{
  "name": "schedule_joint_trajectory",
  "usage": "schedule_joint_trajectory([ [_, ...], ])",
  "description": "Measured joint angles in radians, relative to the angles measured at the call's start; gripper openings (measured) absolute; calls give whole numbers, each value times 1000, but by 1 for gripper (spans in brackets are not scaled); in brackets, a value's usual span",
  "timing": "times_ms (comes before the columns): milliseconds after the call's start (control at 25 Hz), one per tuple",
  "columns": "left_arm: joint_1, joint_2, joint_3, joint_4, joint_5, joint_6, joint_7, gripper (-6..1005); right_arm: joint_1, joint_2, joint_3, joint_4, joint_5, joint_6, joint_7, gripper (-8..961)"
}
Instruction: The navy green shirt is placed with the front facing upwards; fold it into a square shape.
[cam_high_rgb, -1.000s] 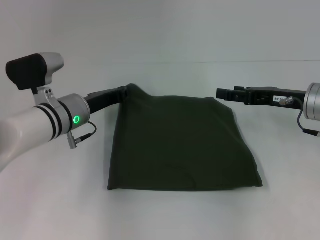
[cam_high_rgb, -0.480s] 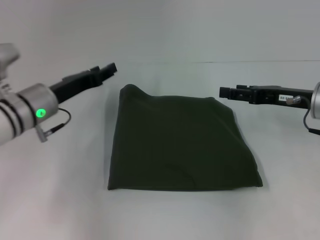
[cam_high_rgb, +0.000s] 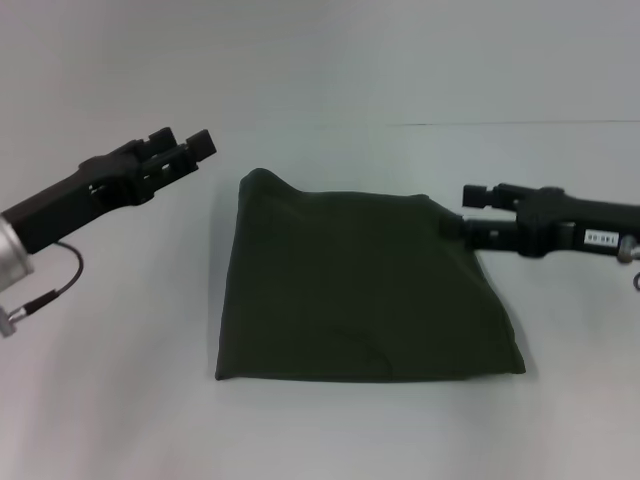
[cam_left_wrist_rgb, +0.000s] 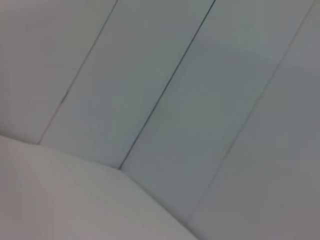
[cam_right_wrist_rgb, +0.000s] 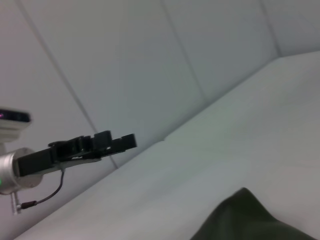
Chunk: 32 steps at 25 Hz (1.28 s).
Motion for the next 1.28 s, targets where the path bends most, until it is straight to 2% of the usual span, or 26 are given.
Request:
schedule_joint_trajectory([
  [120, 24, 0, -21, 3, 2, 84, 27, 755, -13, 23, 5, 1, 0, -28, -55, 946],
  [280, 58, -1, -27, 5, 8, 189, 115, 824, -12, 38, -21, 4, -10, -50, -68, 938],
  [440, 83, -4, -27, 6, 77, 295, 264, 821, -5, 39, -92, 4, -15, -59, -64, 938],
  [680, 81, 0, -27, 24, 220, 337, 274, 817, -2, 40, -174, 2, -18, -69, -57, 938],
  [1280, 78, -3, -16, -17, 301, 365, 259, 815, -16, 36, -186, 11, -123, -91, -65, 938],
])
